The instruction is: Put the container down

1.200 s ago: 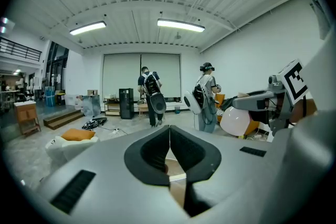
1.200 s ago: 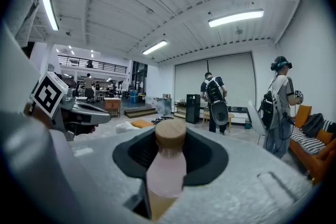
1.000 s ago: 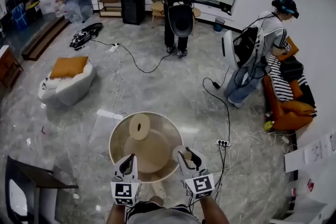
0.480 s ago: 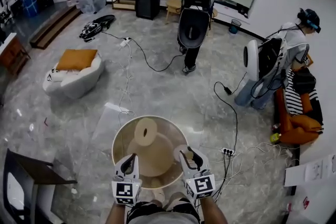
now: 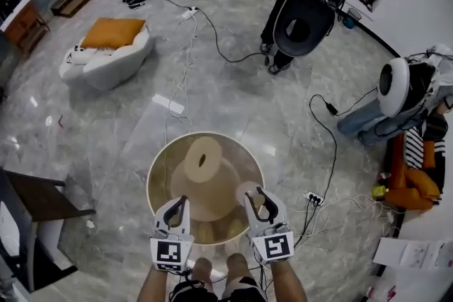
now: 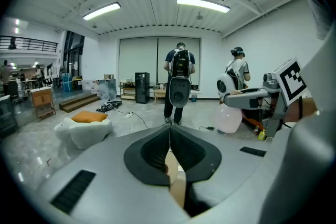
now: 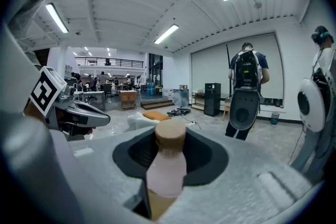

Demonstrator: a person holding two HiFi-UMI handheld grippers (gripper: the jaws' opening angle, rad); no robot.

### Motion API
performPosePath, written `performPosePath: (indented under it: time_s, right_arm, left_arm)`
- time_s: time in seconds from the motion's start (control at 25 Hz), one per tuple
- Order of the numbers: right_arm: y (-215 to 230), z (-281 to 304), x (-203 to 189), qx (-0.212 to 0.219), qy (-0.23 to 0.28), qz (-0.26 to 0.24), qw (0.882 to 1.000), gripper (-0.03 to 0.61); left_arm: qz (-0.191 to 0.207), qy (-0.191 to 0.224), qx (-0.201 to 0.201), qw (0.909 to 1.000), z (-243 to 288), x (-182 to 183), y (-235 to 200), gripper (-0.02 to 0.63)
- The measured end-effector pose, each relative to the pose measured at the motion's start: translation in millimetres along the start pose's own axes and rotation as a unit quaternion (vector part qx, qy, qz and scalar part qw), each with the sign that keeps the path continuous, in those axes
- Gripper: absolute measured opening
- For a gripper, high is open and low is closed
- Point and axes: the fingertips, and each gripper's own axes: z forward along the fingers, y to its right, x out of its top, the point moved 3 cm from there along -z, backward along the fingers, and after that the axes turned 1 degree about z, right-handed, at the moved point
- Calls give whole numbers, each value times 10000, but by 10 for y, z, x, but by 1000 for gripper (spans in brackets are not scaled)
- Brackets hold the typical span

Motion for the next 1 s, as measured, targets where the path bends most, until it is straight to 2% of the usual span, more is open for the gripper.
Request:
performPosePath:
  time_s: [0.32,0.44,0.6,0.76,0.92,1.0]
  right_arm:
    - [-2,638,-871,361,-233,-28,9991,127]
    - [-25,804,-1252,429,-322,-45,9986,127]
    - [-56,1015,-1793,497,-567,-53,9971,127]
    - [-23,1175,-2270,517,-661,-13,9965,127]
    - [6,1308,-2712,550,-780,-26,9954,127]
    - [11,1390,-2906,577,-808,-22,9951,127]
  left_arm:
    - [-205,-199,230,9993,523,-772,-81,20]
    - [-436,-267,307,9982,699,-1104,-97,20]
    - [-418,-384,260,9980,911,-1610,-119,20]
    - [-883,-526,270,9943,1088,-1980,-35,20]
    - [-616,-541,173,9965,1255,-2379,4,20]
    - [-693,-593,179,9957,1352,-2552,16,20]
